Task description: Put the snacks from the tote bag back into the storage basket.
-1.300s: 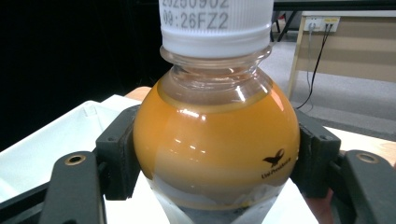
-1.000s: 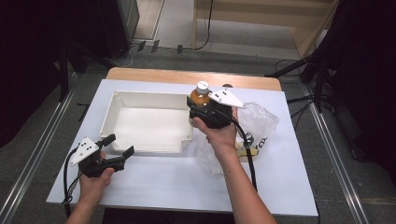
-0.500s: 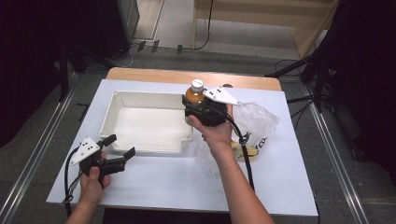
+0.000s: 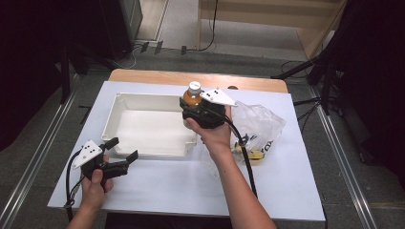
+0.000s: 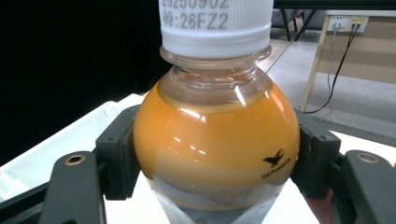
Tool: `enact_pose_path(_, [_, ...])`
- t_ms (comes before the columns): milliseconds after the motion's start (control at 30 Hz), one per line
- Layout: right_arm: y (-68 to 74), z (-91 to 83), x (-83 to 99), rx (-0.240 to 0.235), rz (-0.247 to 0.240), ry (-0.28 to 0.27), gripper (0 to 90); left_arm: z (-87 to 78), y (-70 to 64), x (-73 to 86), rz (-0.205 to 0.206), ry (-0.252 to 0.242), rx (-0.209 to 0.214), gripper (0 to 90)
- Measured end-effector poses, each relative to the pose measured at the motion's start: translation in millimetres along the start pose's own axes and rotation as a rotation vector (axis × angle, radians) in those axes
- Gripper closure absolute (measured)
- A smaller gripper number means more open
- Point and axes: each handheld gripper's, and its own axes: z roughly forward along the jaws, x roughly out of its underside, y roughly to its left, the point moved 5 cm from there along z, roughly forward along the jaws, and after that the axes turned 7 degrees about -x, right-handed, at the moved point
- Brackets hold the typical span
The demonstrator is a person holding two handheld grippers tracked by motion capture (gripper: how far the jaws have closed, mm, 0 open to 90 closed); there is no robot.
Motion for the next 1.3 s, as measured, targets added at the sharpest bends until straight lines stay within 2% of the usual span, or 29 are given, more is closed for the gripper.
enact_pose_path(167, [1.8, 3.3, 0.5, -0.002, -0.004, 0.005, 31.1, -0.3, 1.4, -0.3, -0.01, -0.004, 0.001, 9.2])
enact_pose_path(400, [4.8, 8.8, 3.6, -0.006, -0.008, 0.011, 31.1, 0.9, -0.2, 0.8, 0.005, 0.006, 0.005, 9.5])
enact_pose_path(700, [6.3, 14.0, 5.2, -0.009, -0.01, 0.014, 31.1, 1.1, 0.5, 0.6, -0.003, 0.005, 0.005, 9.5])
enact_pose_path(1000, [9.8, 20.3, 9.7, -0.021, -0.019, 0.029, 31.1, 1.2, 0.4, 1.0, 0.014, 0.002, 0.013, 9.5])
enact_pose_path(1300, [10.4, 22.9, 15.5, -0.029, -0.031, 0.039, 31.0, 1.5, 1.2, 1.1, 0.008, 0.003, 0.012, 9.4])
